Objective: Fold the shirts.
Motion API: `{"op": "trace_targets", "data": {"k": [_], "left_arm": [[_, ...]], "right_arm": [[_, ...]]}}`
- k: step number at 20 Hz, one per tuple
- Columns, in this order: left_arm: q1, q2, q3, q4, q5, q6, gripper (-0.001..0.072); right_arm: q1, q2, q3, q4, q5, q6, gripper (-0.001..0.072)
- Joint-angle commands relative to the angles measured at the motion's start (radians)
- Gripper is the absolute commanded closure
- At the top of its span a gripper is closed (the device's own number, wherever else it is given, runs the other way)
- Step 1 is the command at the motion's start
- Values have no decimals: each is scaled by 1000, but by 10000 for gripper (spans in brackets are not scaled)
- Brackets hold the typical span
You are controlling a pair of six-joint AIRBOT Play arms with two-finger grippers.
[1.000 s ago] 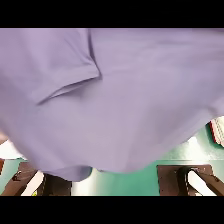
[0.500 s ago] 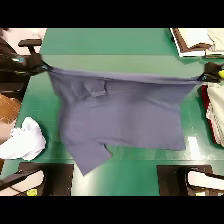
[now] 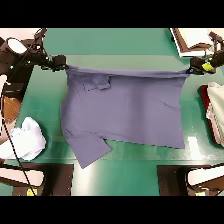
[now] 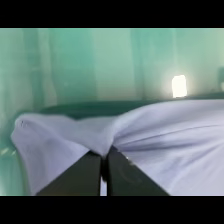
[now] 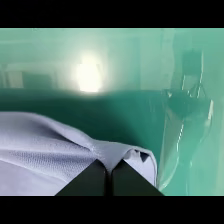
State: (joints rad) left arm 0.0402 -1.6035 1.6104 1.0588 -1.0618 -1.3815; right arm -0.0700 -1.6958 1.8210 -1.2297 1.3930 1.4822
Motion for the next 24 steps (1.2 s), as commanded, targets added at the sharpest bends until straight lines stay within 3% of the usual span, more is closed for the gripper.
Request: {"op": "trace_targets", "data": {"k": [1, 4, 9, 10, 11, 12, 13, 17, 24], "left_arm": [[-4, -21, 11, 77, -134, 7, 681], [-5, -21, -71, 88, -182, 13, 681], [-4, -21, -238, 88, -150, 4, 678], [-4, -21, -244, 87, -150, -2, 553], [-4, -20, -244, 84, -150, -7, 210], [-4, -15, -243, 82, -151, -16, 148], [-4, -5, -243, 84, -155, -29, 225], [-4, 152, -300, 147, -207, -41, 224], [-4, 653, -938, 174, -212, -146, 224]], "right_arm": [[2, 27, -71, -2, -6, -14, 697], [2, 87, -261, -2, -37, -16, 697], [2, 150, -484, 8, -104, -16, 696], [2, 161, -506, 8, -108, -16, 690], [2, 172, -518, 8, -108, -16, 562], [2, 186, -523, 8, -111, -16, 337], [2, 204, -524, 8, -110, -16, 297], [-22, 328, -525, 5, -60, -17, 298], [-29, 534, -525, 7, -37, -18, 299]]}}
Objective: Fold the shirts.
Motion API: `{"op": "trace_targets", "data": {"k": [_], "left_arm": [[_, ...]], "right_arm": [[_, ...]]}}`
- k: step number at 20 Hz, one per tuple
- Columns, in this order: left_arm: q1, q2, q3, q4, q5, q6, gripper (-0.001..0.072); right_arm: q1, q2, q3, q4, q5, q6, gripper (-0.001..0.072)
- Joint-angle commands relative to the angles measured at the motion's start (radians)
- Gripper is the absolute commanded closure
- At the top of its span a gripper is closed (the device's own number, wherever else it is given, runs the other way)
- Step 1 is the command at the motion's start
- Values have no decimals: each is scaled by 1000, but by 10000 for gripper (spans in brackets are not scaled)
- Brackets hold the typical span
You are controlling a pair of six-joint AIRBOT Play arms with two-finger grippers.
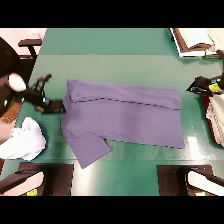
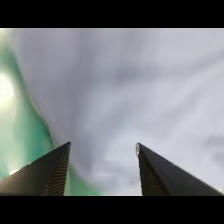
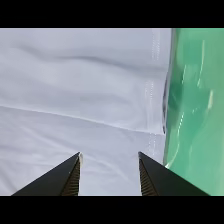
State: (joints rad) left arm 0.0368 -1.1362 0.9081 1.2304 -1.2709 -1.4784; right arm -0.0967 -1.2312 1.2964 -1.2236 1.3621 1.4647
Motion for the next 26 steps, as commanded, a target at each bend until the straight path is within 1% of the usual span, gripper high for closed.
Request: {"op": "trace_targets", "data": {"k": [1, 3, 6, 11, 12, 14, 15, 16, 17, 19, 20, 23, 24, 25, 26], "left_arm": [[-1, 253, -314, -7, -3, -69, 224], [-1, 345, -424, -62, -3, -98, 224], [-1, 384, -521, -163, 24, -95, 224], [-1, 384, -573, -252, 183, -84, 225], [-1, 383, -576, -268, 196, -76, 225], [-1, 383, -577, -316, 201, -32, 227], [-1, 383, -577, -330, 195, -31, 358], [-1, 383, -577, -337, 184, -23, 664], [-1, 383, -576, -349, 168, -5, 680], [-1, 383, -575, -352, 136, 3, 681], [-1, 383, -575, -351, 126, 22, 681], [-1, 383, -575, -349, 114, 41, 681], [-1, 383, -575, -349, 117, 43, 681], [-1, 383, -575, -349, 121, 47, 681], [-1, 383, -575, -349, 124, 47, 681]], "right_arm": [[-2, 86, -1, 1, -12, 0, 299], [-2, 105, 0, 1, -13, 0, 299], [-2, 107, -1, 1, -3, 0, 299], [-2, 107, -1, 2, 8, 0, 300], [-2, 107, -1, 1, 11, 0, 300], [-2, 107, -1, 2, 11, 0, 301], [-2, 107, -1, 1, 13, 0, 300], [-2, 107, -1, 1, 30, 0, 300], [-5, 107, -6, -4, 56, 0, 301], [-29, 128, -89, -10, 92, 0, 301], [-56, 147, -163, -12, 97, 0, 301], [-180, 216, -416, -47, 98, 0, 295], [-233, 234, -502, -64, 101, 0, 225], [-290, 244, -583, -59, 105, 0, 175], [-338, 249, -647, -58, 104, 0, 178]]}}
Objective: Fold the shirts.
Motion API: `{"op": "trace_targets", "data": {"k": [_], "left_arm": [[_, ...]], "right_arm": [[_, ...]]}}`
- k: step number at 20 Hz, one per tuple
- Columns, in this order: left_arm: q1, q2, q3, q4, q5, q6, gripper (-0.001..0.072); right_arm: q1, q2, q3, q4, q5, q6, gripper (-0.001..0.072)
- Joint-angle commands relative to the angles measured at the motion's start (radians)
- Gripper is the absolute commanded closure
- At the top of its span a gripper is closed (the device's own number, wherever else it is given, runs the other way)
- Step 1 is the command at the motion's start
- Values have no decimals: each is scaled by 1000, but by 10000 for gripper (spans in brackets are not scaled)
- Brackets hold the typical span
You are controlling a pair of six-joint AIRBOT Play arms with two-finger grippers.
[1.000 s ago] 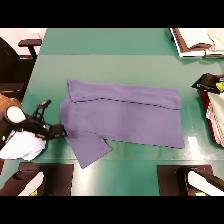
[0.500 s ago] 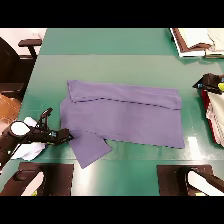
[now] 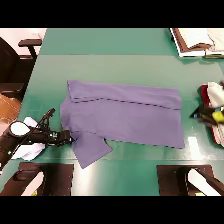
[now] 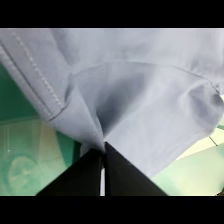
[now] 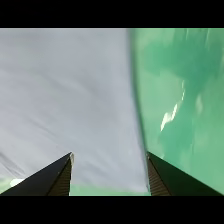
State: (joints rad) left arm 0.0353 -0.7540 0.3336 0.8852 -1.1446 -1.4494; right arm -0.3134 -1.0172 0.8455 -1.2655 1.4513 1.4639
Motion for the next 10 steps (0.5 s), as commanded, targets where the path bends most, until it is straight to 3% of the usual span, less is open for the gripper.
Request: {"op": "trace_targets", "data": {"k": [1, 5, 9, 10], "left_arm": [[1, 1, -1, -4, -1, 18, 681], [1, 1, -1, -4, 18, 18, 681], [1, 1, -1, -4, 27, 18, 681], [1, 1, -1, -3, 24, 18, 681]], "right_arm": [[-156, 34, -250, -16, 14, 0, 184], [-161, 32, -381, 3, -53, 0, 214], [-34, 32, -402, 50, -172, 2, 356], [-8, 32, -402, 52, -190, 2, 363]]}}
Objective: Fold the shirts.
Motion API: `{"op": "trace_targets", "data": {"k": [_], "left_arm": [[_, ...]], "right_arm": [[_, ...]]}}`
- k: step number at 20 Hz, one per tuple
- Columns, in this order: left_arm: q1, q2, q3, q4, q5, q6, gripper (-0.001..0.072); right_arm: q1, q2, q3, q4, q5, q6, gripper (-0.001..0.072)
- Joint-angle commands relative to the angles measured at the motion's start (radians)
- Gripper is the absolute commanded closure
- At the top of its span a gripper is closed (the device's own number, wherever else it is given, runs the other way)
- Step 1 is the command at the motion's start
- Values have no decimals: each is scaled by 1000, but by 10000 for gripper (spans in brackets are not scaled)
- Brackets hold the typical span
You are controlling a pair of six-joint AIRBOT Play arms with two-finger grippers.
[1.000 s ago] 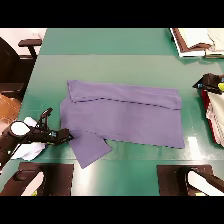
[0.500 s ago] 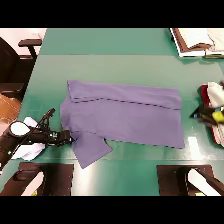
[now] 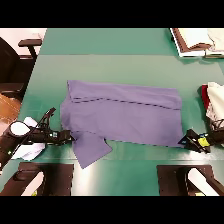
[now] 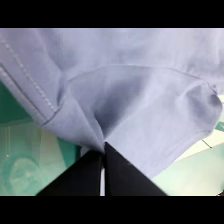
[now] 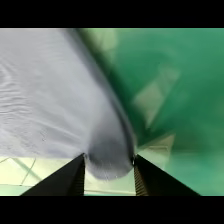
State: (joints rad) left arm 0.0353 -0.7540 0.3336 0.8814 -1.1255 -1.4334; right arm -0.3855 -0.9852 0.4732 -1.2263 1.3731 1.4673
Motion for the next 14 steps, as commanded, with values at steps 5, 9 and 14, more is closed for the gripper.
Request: {"op": "trace_targets", "data": {"k": [5, 9, 14], "left_arm": [[1, 92, 77, 161, -129, -39, 684], [0, 284, 94, 259, -354, -111, 684], [1, 380, 133, 234, -400, -164, 685]], "right_arm": [[132, 47, -30, -34, -82, -2, 695], [133, 221, -30, -143, 47, -2, 695], [134, 375, 5, -179, 118, -2, 696]]}}
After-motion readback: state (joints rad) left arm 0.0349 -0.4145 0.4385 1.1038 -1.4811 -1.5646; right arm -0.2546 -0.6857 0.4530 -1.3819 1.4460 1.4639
